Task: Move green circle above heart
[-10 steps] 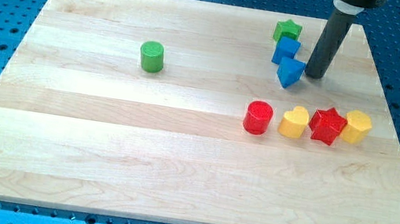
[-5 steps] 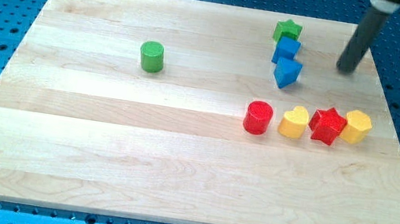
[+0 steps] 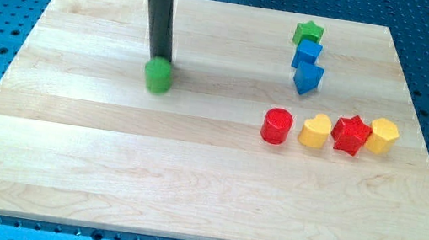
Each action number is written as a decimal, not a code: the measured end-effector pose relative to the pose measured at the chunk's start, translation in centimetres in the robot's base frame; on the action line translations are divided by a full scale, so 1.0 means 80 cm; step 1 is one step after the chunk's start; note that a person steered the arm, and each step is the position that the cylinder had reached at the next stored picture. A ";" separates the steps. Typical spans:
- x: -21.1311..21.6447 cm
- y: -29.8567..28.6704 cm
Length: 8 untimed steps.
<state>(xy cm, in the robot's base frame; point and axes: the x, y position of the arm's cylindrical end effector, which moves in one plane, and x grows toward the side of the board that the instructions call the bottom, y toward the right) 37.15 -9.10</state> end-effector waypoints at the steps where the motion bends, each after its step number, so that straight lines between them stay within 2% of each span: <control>1: -0.002 -0.031; 2: 0.021 -0.080; 3: 0.049 -0.015; 4: 0.048 0.075; 6: 0.049 -0.003; 7: 0.059 -0.018; 8: 0.113 -0.026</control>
<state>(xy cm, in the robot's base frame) 46.16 -11.19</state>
